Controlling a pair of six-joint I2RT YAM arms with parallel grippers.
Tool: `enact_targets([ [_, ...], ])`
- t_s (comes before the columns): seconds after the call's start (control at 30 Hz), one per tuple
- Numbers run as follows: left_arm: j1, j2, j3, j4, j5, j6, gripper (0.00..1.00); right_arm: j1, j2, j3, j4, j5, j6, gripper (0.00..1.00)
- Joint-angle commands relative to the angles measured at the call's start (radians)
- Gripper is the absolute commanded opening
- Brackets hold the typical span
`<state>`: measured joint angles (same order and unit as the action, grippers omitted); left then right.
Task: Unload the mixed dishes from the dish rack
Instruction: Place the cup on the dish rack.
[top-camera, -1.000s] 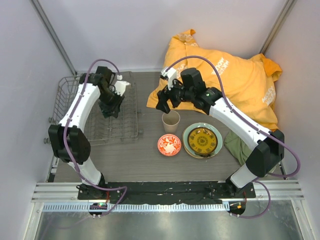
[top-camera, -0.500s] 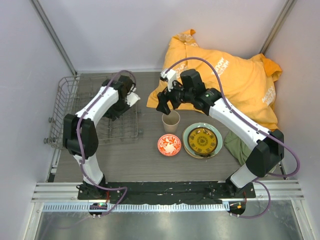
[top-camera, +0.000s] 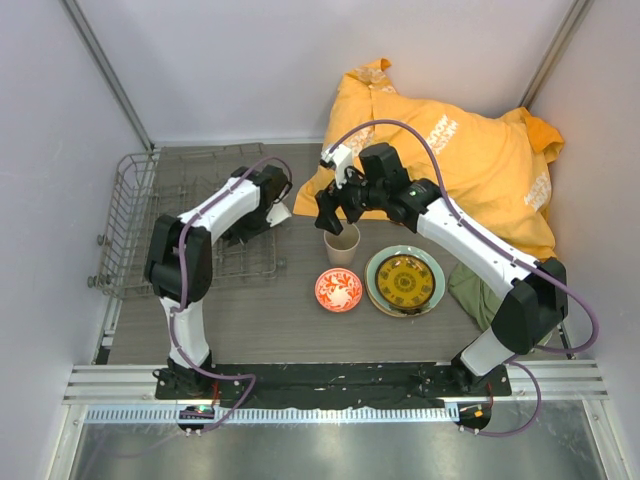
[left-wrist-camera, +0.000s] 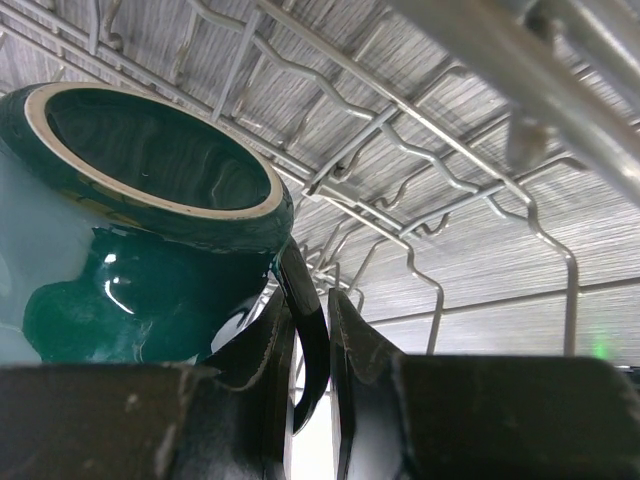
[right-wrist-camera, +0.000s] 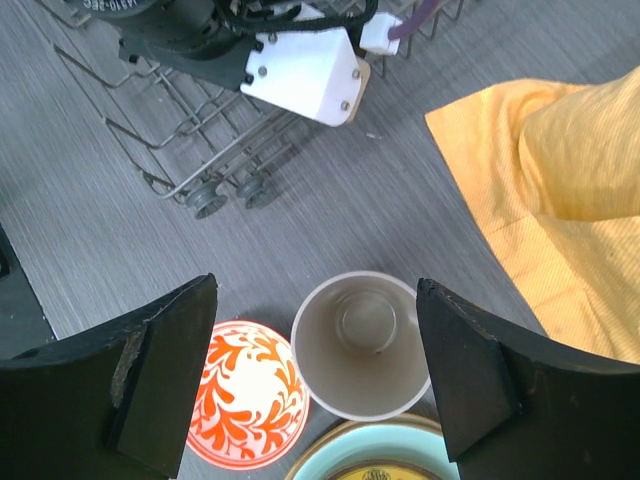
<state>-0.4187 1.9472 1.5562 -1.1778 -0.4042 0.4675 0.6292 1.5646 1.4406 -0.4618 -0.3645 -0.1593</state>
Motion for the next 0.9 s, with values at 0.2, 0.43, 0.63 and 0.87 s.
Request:
enact_targets([
  [0.2,-0.008,-0.001,-0.001,-0.011,-0.077,0.023,0.21,0.007,-0.021,0.006,-0.002,-0.001,-0.011,0.86],
  [0.43,-0.008,0.013,-0.004,-0.008,-0.064,0.028,0.26,0.007,-0.034,0.003,-0.005,0.007,-0.017,0.86],
  [0.63,-0.008,0.021,-0.024,0.007,-0.059,0.028,0.27,0.007,-0.034,0.0,-0.006,0.007,-0.017,0.86],
  [0.87,-0.009,0.002,-0.031,0.021,-0.058,0.022,0.34,0.007,-0.029,-0.003,-0.005,0.002,-0.019,0.86],
])
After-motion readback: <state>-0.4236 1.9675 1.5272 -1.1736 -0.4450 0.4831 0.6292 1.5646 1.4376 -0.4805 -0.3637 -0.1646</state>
